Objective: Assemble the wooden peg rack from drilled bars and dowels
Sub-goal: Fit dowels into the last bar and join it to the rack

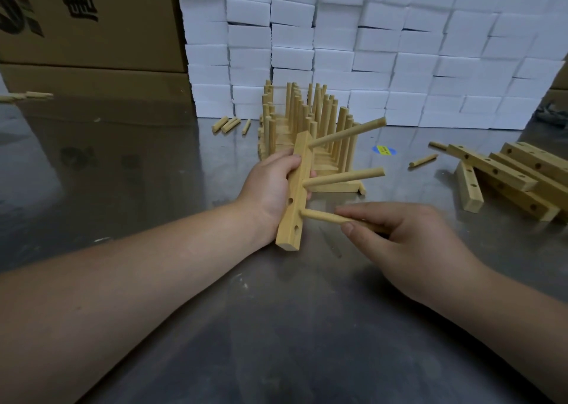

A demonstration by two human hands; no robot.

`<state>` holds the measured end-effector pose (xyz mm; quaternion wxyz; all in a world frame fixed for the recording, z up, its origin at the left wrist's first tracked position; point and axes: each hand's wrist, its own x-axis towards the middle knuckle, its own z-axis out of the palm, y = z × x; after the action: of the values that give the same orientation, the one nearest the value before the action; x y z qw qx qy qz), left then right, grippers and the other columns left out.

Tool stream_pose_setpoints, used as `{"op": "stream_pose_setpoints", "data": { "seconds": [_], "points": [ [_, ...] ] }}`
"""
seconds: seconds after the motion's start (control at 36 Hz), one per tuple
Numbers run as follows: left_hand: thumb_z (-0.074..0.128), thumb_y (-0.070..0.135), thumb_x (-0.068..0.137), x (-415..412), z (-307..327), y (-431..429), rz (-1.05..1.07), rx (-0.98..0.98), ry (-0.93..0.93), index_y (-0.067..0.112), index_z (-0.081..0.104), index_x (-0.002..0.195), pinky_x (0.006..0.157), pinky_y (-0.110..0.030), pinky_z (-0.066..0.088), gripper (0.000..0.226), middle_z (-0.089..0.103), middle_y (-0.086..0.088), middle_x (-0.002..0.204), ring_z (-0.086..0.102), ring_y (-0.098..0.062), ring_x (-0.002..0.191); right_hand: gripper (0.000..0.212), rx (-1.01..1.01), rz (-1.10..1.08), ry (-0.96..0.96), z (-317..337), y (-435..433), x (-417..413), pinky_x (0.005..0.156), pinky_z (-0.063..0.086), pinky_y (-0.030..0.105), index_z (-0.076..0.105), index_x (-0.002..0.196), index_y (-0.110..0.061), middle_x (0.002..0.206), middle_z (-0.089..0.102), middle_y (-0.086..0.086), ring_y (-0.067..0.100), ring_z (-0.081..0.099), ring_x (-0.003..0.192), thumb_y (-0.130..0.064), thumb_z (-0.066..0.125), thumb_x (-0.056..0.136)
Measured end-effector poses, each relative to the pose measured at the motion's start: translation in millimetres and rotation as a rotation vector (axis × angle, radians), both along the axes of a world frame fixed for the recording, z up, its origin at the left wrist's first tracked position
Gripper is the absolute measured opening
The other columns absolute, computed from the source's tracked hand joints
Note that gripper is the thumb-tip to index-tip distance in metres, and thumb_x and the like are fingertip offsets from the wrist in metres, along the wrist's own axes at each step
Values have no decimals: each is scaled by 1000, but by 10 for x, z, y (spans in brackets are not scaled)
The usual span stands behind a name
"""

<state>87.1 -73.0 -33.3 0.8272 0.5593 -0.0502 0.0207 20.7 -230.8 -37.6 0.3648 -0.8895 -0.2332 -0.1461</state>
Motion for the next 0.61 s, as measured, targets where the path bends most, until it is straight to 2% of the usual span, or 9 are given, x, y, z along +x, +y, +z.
{"op": "stream_pose_setpoints", "data": {
  "seconds": [0.11,0.22,0.31,0.36,0.39,0.42,0.47,0.53,0.61],
  "points": [
    [39,10,97,-5,0,-1,7,2,4,9,59,87,42,-18,41,22,57,-3,52,49,-12,41,38,-33,58,-7,7,28,-41,68,44,12,32,92,-73,84,57,-40,-12,56,81,-45,49,71],
    [39,11,96,-8,0,7,11,23,4,8,59,86,40,-16,42,23,57,-3,53,51,-10,40,30,-45,65,-15,1,18,-41,67,42,5,41,88,-68,75,57,-44,-17,55,78,-46,50,70],
    [40,12,96,-5,-4,10,12,28,14,8,59,86,41,-16,42,22,57,-2,52,51,-10,41,36,-76,69,-33,3,31,-45,69,45,9,34,91,-71,74,57,-45,-12,58,83,-45,50,71],
    [40,13,96,-1,-7,12,14,32,16,8,59,83,41,-16,42,24,57,-1,52,50,-11,42,44,-109,84,-59,11,46,-57,73,50,18,27,95,-73,84,55,-47,-7,59,88,-43,52,74],
    [39,13,96,0,-8,13,15,35,17,8,59,82,41,-17,42,24,57,-1,52,49,-11,42,46,-125,89,-91,9,46,-60,74,53,24,31,98,-71,93,53,-47,-4,59,89,-39,55,77],
    [39,13,96,0,-9,11,17,36,19,8,59,82,42,-17,42,24,57,-1,52,49,-11,42,44,-127,89,-129,1,39,-63,72,55,31,42,102,-66,100,53,-43,-1,60,88,-33,61,81],
    [40,13,96,-5,-6,9,20,28,28,9,59,82,43,-18,42,24,57,-1,51,50,-11,43,29,-124,74,-177,-20,28,-65,66,56,37,66,104,-41,104,57,-31,4,62,81,-25,66,81],
    [39,12,96,-9,-2,8,22,18,29,9,59,82,43,-19,42,24,57,-1,51,50,-11,42,28,-132,56,-188,-21,39,-76,60,56,37,71,102,-30,100,62,-23,5,63,75,-27,61,77],
    [39,12,97,-19,4,7,25,26,22,9,59,82,42,-18,41,25,57,-1,51,49,-11,42,27,-135,53,-193,-22,49,-81,58,56,38,72,101,-29,92,66,-15,7,62,73,-27,61,76]
  ]
}}
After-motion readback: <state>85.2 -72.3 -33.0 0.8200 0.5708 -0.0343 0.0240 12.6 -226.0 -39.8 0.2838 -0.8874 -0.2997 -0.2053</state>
